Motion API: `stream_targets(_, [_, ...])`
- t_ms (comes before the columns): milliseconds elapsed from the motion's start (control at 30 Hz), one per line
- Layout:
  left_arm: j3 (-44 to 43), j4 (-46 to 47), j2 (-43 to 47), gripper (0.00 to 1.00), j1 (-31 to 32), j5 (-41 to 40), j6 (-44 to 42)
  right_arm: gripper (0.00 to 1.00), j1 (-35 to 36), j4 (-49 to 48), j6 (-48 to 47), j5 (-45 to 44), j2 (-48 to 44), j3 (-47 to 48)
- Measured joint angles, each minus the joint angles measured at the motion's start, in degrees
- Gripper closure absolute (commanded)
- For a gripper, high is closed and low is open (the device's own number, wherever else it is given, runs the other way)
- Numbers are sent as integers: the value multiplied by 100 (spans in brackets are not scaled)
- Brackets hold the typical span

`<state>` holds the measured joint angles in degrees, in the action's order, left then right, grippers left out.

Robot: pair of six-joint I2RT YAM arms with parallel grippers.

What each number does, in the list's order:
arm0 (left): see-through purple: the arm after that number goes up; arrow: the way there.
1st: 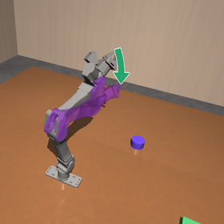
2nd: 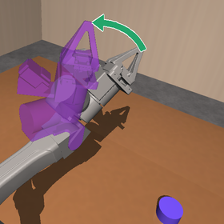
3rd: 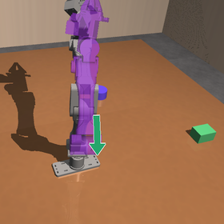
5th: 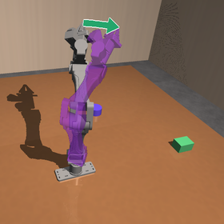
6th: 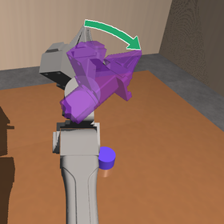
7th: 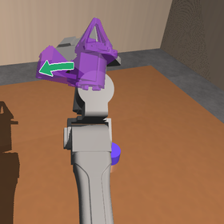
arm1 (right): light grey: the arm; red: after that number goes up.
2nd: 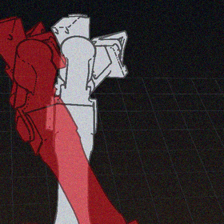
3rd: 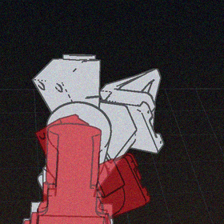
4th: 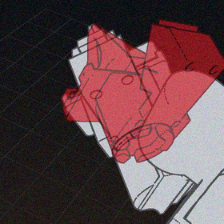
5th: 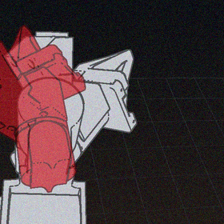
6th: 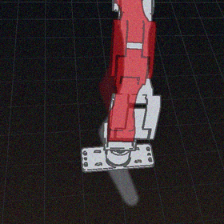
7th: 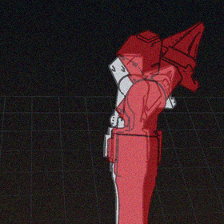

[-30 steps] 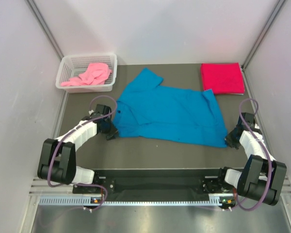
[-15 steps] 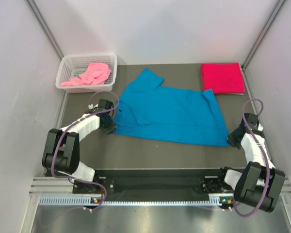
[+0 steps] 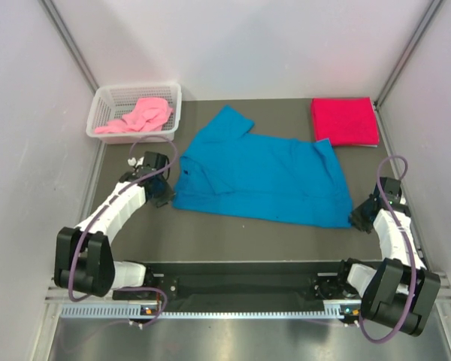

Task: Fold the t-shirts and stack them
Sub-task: Fold the tshirt

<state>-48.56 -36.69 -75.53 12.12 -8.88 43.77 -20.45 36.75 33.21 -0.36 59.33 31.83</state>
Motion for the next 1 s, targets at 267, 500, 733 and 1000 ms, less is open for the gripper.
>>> stream_targets(267, [-739,376,-72,65,129,726,-144,66,2,153,-17,7,-52,37])
stream_targets(500, [-1506,927,-1294,61,693,1128,-7,55,2,208,-114,92,-361,271])
stream_targets(733, [-1862,1156,-2354,61,776,1095,33,54,2,155,-221,348,-481,509])
stream_targets(1000, [-2758,1213,-3364,62,772,780,28,54,2,61,-256,470,-693,595])
